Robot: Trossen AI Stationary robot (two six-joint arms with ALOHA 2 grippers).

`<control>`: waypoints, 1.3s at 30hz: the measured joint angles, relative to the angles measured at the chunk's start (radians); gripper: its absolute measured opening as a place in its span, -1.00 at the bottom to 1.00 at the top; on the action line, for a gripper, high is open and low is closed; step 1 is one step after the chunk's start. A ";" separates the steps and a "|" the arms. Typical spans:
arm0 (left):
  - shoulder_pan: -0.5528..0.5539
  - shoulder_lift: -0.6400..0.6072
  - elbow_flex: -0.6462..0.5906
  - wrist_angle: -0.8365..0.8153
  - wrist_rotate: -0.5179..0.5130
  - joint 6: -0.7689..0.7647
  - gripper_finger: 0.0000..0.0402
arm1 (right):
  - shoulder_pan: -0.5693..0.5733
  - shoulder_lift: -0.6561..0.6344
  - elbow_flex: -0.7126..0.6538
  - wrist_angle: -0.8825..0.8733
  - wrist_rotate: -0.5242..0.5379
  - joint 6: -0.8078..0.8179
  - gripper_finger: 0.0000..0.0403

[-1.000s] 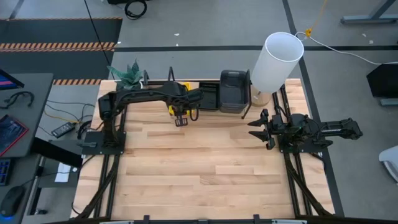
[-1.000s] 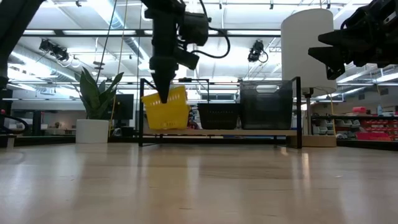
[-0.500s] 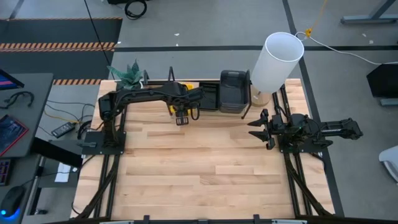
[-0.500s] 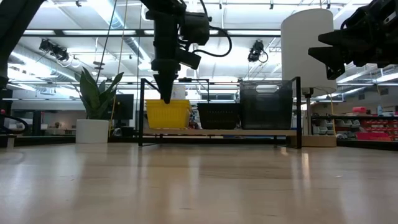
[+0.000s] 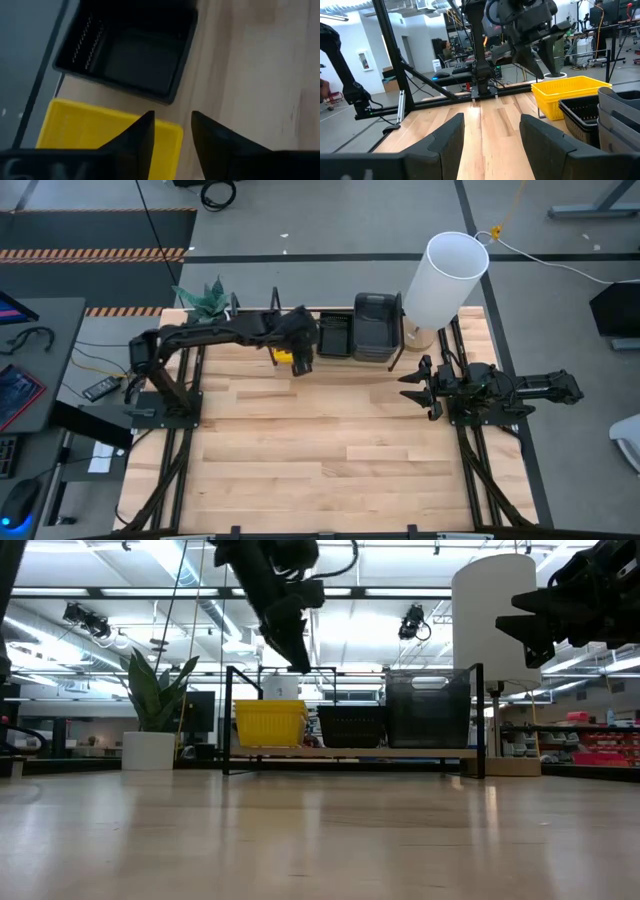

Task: Stack baskets on shelf by color
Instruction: Return to Home Position

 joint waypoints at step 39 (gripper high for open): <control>-0.102 -1.007 -1.163 0.947 0.148 -0.130 -0.42 | 0.000 0.023 0.000 0.006 0.000 0.000 -0.02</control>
